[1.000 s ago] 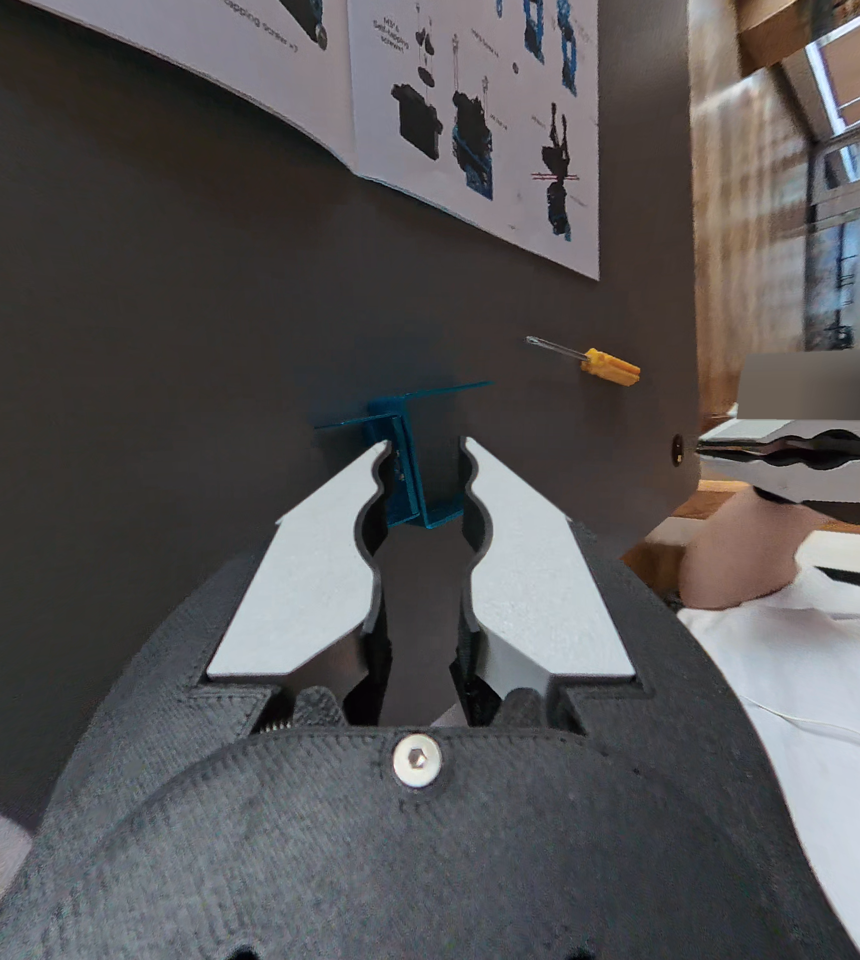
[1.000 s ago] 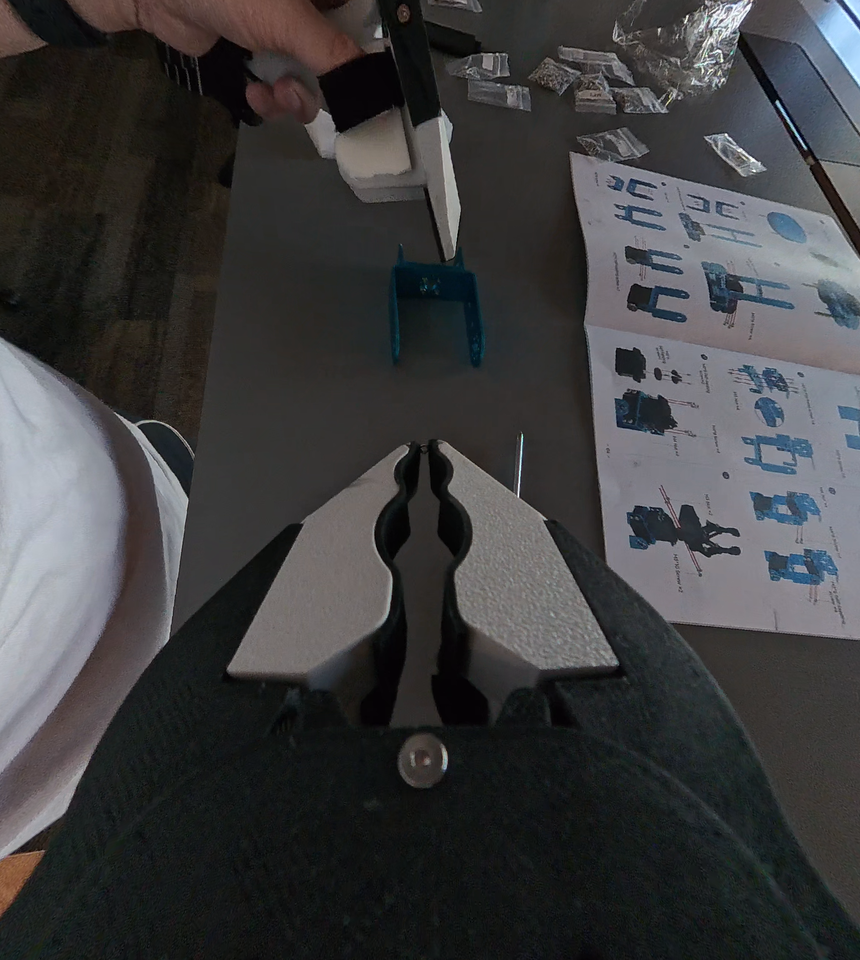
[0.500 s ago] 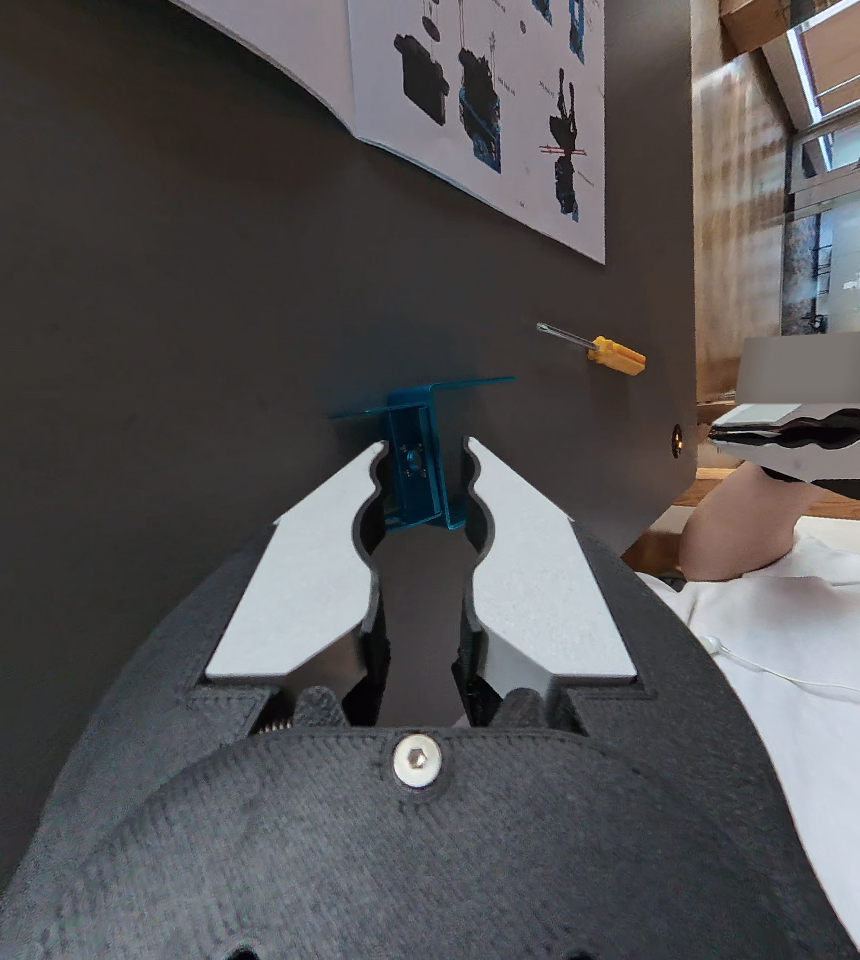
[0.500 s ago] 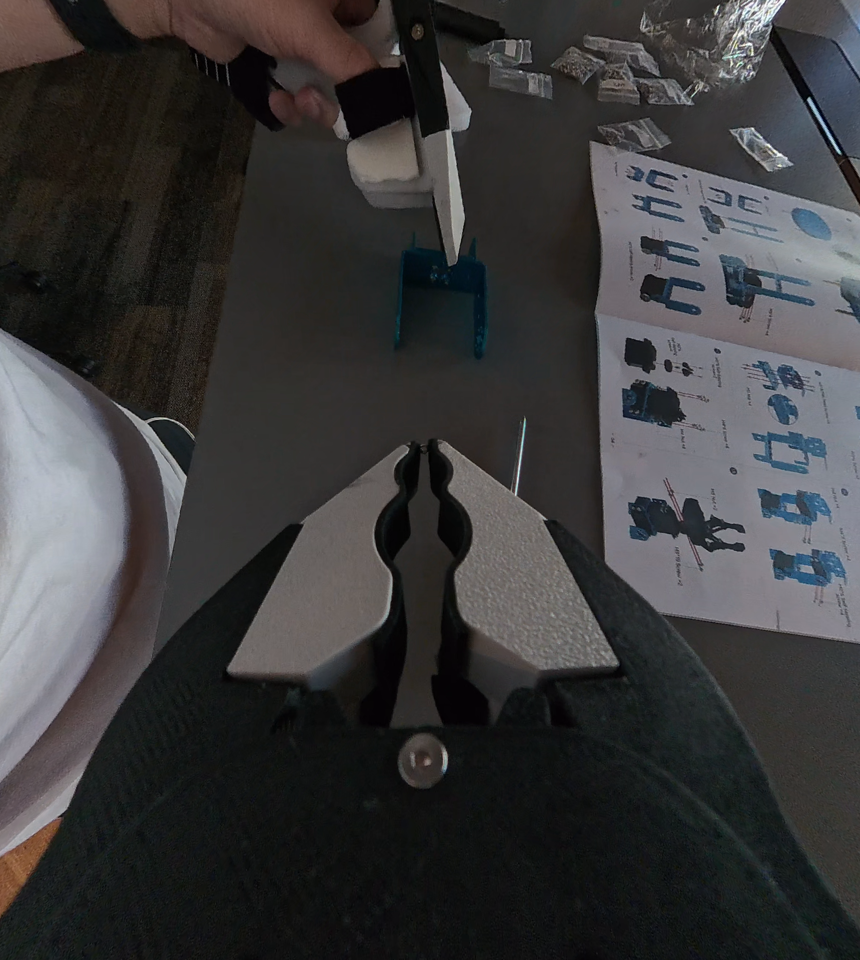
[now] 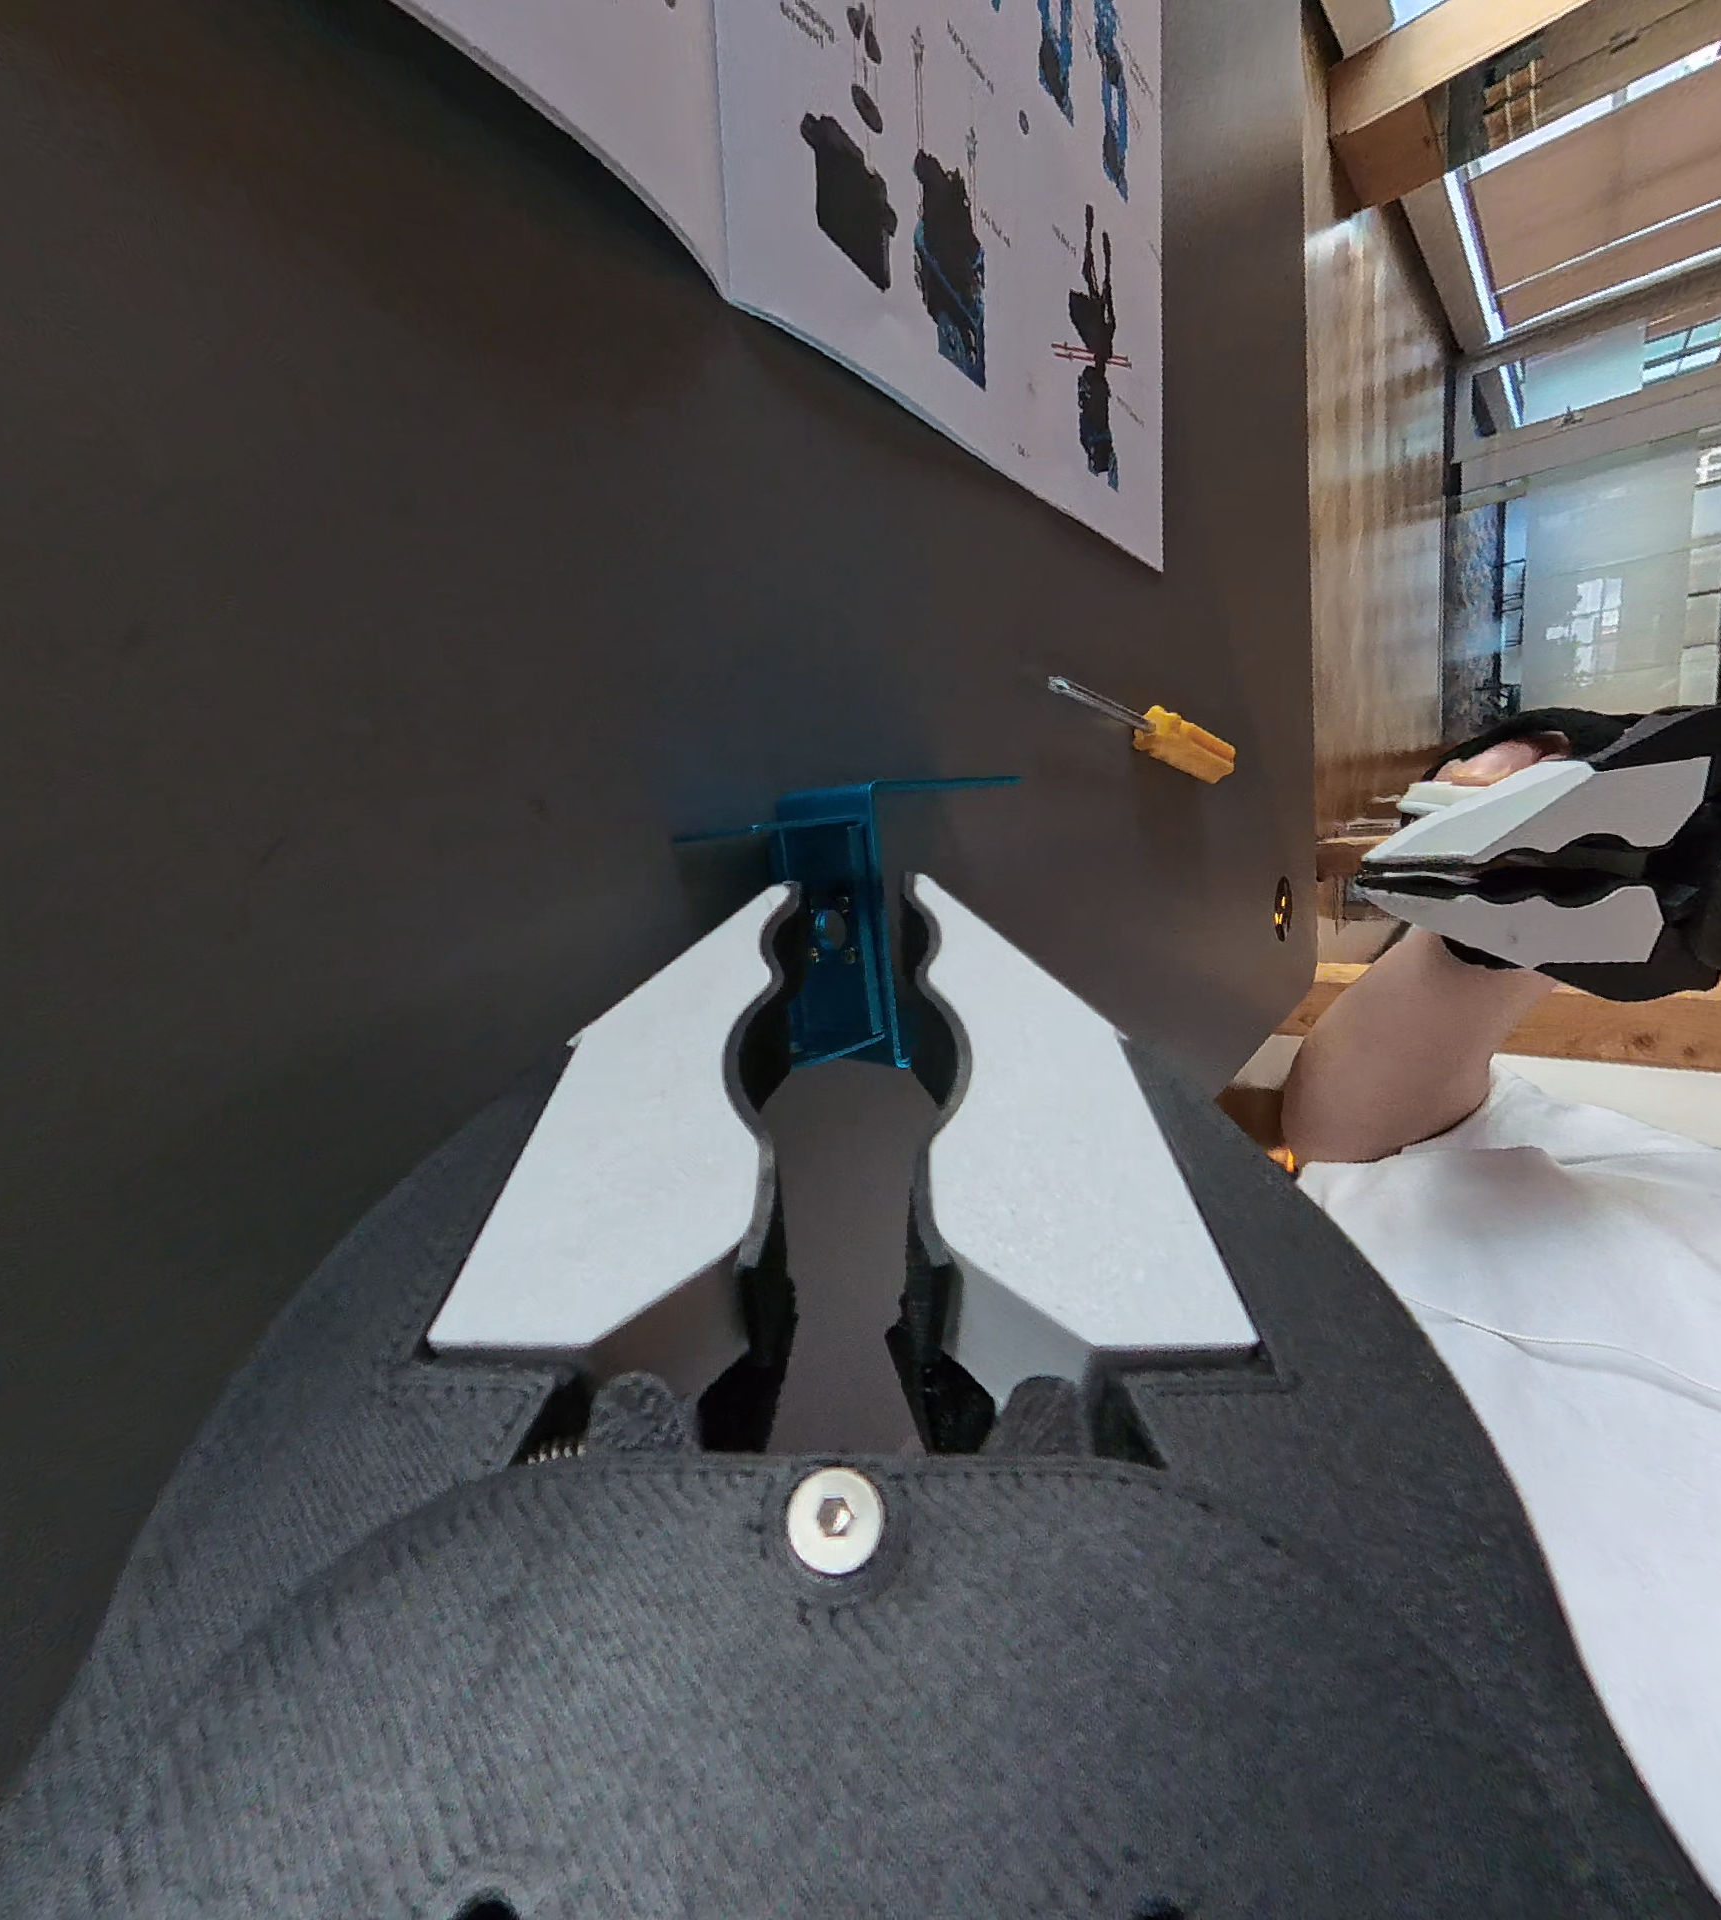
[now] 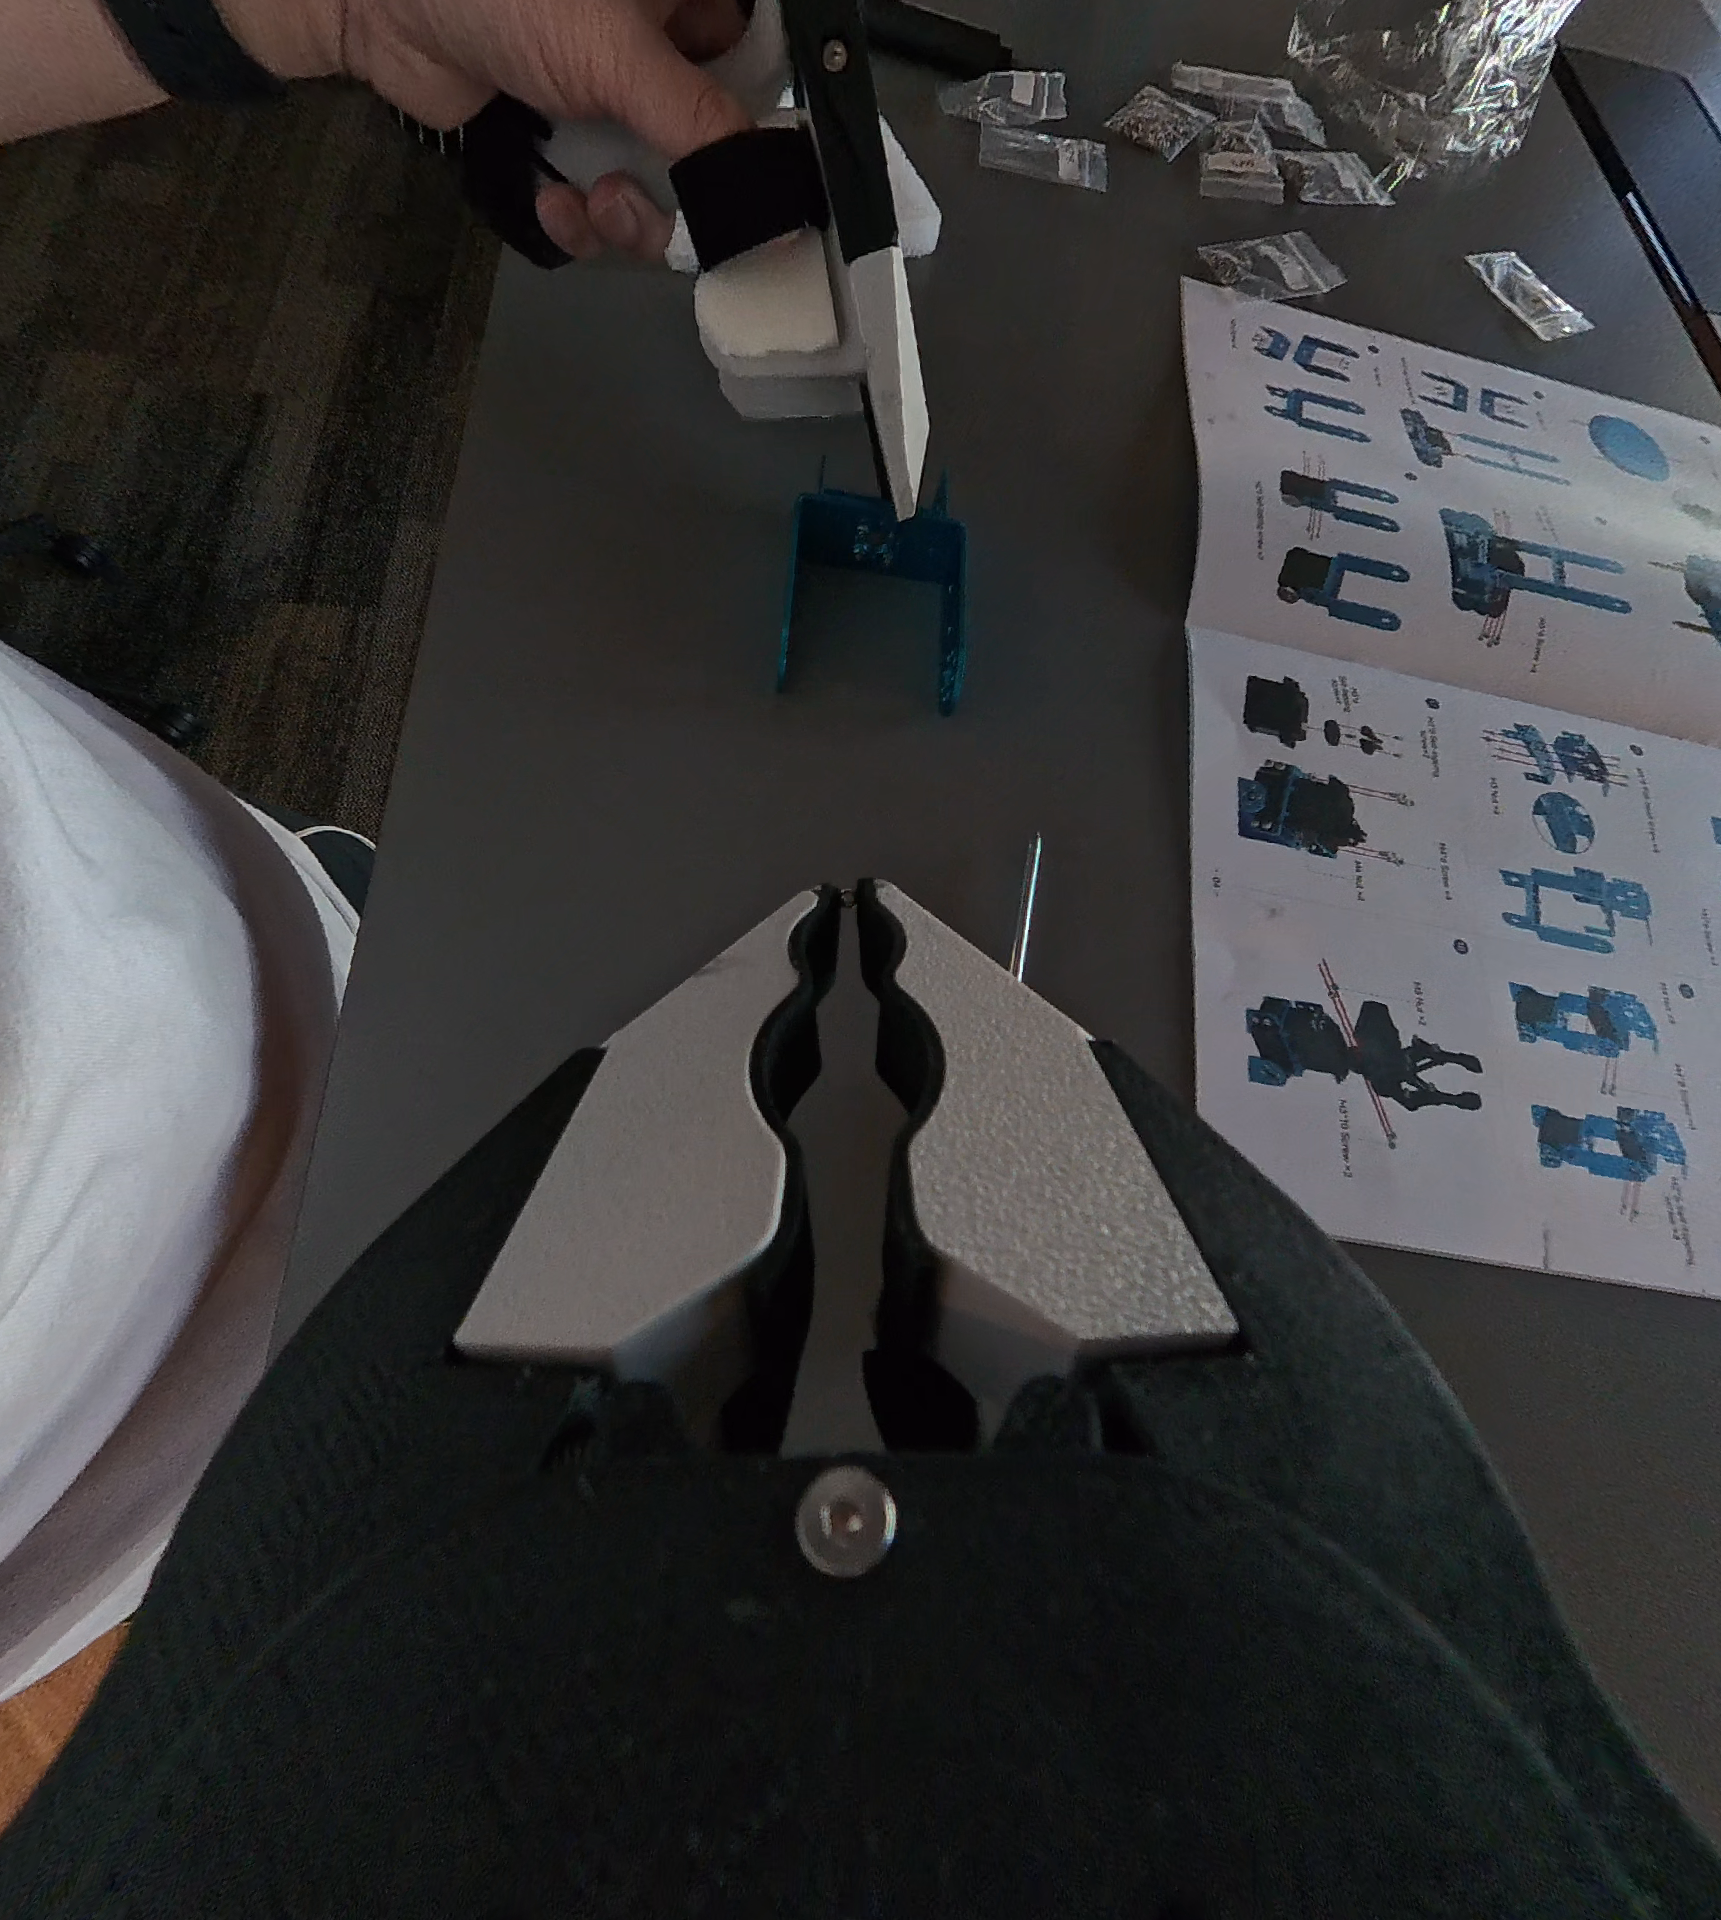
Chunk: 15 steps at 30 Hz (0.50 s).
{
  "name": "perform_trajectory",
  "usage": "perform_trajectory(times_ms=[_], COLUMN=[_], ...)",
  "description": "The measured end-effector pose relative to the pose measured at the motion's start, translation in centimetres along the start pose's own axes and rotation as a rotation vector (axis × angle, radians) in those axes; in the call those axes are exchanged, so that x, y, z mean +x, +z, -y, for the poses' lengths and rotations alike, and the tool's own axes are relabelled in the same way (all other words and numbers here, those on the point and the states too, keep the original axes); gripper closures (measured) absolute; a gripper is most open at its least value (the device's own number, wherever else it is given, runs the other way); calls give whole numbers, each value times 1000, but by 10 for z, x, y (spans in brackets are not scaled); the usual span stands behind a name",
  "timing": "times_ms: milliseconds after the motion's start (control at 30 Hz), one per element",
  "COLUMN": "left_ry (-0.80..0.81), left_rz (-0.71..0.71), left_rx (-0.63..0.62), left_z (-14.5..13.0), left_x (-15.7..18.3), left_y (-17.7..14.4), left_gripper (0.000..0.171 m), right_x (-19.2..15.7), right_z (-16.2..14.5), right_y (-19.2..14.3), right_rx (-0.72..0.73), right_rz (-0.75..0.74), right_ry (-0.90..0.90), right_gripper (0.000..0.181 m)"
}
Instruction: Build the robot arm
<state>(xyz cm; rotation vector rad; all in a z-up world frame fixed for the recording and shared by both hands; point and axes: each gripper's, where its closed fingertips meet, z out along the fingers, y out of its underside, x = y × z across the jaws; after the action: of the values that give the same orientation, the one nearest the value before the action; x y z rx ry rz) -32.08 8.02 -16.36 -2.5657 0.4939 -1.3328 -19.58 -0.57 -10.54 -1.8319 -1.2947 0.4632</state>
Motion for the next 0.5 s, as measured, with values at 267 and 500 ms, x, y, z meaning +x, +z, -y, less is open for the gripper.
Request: perform_trajectory(times_ms=[267,500], left_ry=[-19,-46], left_rz=[-22,-54], left_rx=[-20,-38], left_z=[0,-4], left_x=[3,2], left_y=[1,4], left_gripper=[158,161], right_x=[3,4], right_z=[-2,-1], right_y=[0,-1], right_rx=[-1,5], right_rz=[-2,-4], right_ry=[1,0], right_gripper=[179,179])
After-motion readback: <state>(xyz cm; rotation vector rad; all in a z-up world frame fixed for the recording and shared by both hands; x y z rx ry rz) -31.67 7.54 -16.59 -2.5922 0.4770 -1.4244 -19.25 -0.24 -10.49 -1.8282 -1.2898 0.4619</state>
